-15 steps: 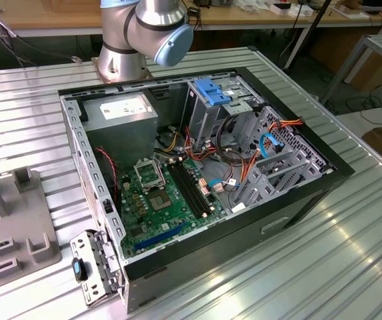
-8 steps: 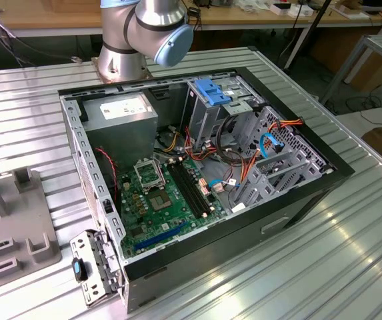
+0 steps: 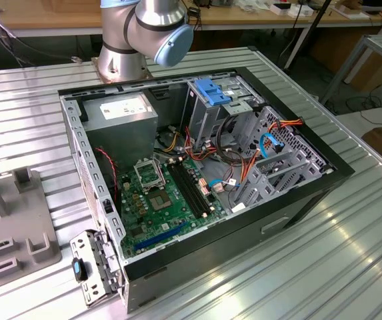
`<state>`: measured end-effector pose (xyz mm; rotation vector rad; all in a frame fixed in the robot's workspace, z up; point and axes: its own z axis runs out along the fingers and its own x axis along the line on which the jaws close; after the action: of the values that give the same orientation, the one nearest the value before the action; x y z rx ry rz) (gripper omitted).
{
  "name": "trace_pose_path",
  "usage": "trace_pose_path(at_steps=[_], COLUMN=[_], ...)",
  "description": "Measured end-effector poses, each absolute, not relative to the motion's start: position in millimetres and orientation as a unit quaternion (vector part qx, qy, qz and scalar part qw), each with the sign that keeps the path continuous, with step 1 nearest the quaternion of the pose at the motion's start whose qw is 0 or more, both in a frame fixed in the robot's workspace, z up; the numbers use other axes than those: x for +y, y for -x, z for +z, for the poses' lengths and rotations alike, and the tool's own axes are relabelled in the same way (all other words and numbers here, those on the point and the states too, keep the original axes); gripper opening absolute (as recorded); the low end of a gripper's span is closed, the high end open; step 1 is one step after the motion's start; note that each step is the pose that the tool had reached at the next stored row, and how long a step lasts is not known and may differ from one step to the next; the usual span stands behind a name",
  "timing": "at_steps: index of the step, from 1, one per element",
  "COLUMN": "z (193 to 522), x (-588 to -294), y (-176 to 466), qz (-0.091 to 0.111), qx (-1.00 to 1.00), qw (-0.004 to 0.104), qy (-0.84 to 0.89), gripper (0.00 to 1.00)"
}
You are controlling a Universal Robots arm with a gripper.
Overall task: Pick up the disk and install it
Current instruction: 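Pick up the disk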
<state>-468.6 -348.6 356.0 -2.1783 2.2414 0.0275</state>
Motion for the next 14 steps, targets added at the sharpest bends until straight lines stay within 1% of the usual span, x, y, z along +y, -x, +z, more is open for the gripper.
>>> trace_pose_path(at_steps=[7, 12, 13, 14], z=[355.9, 355.9, 355.9, 355.9], x=[-348.6, -348.6, -348.6, -348.6], y=[468.6, 468.6, 468.6, 468.6], qz=[0.009, 0.009, 0.009, 0.009], qx=[0.717, 0.717, 0.717, 0.717], qw=[0.008, 0.008, 0.008, 0.008], qy=[0.697, 0.697, 0.697, 0.697], gripper=[0.11, 0.42, 0.54, 0.6])
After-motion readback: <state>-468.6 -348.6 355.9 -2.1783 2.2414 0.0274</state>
